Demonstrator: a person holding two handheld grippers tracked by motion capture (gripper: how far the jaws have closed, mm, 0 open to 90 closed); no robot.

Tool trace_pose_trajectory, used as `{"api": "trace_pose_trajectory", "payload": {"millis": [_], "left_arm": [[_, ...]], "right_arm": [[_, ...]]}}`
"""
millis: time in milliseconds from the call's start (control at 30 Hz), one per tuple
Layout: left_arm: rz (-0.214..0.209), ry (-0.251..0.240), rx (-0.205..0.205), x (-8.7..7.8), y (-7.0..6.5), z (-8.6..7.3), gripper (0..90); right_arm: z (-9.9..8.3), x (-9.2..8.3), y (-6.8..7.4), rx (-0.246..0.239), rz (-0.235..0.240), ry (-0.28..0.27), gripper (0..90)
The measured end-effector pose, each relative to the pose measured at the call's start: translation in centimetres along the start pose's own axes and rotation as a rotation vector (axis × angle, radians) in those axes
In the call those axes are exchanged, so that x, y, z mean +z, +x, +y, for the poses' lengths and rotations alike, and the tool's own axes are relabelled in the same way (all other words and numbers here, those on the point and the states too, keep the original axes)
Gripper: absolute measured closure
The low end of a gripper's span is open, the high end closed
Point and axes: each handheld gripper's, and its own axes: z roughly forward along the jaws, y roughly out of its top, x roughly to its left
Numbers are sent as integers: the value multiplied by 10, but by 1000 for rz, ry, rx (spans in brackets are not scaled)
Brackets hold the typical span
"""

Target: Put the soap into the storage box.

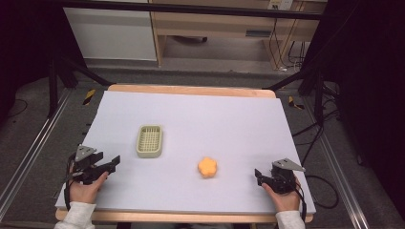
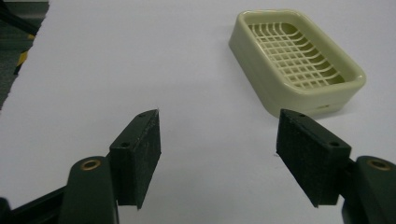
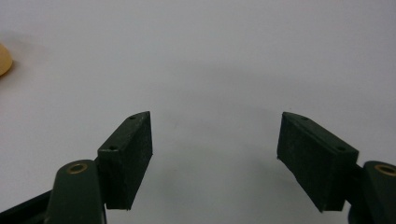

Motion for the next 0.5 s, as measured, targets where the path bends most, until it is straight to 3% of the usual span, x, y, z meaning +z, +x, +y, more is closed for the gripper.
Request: {"api": "trace_pose_trajectory", "payload": {"millis": [500], "left_arm": [[-44, 4, 54, 1, -22, 3, 304]], "right_arm": [[-1, 0, 0, 0, -17, -25, 232]]}}
